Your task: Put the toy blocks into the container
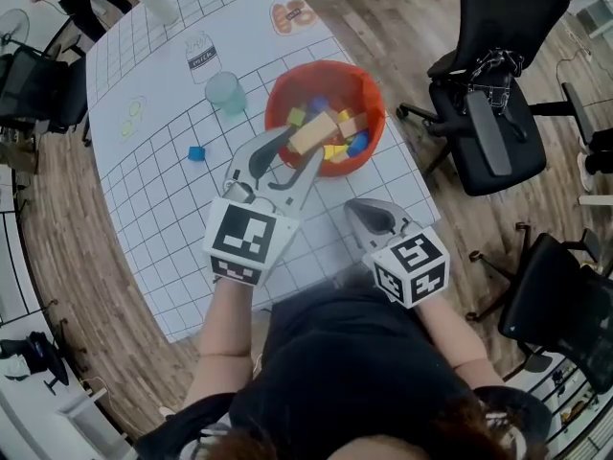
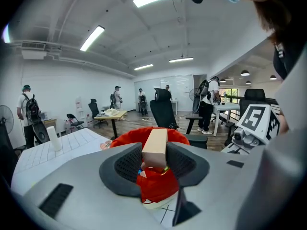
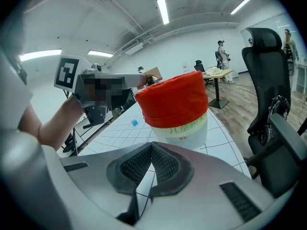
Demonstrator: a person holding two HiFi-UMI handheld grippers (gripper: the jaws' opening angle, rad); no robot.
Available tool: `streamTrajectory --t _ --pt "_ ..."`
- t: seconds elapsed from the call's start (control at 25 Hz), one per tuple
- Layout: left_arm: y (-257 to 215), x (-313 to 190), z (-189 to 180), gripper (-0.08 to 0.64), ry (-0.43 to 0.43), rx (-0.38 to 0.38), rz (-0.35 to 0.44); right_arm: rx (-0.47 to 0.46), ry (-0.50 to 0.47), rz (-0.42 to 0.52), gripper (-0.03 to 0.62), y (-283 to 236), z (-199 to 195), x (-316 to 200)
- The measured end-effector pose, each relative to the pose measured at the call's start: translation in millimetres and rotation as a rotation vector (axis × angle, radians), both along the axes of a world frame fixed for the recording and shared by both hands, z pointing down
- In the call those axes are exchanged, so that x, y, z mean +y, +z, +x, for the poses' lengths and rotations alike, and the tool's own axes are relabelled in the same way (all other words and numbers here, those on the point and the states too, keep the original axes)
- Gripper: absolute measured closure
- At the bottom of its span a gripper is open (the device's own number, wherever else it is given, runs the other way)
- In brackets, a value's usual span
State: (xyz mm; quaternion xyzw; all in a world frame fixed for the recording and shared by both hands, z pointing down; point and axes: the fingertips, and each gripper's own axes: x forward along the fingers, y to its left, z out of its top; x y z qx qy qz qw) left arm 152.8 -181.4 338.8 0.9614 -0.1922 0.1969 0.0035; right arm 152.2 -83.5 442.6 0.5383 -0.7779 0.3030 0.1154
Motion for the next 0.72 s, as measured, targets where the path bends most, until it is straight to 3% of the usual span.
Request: streamTrajectory --t 0.32,0.72 --pt "3.2 -6.9 1.9 0.357 -0.057 0.019 0.014 -0.015 -0.013 -0.015 0.577 6.9 8.4 3.3" --pt "-0.9 -12.1 -38.1 0.462 -0.201 0.091 -0.054 -0.029 -0.113 0.006 0.577 2.5 -9.9 -2.9"
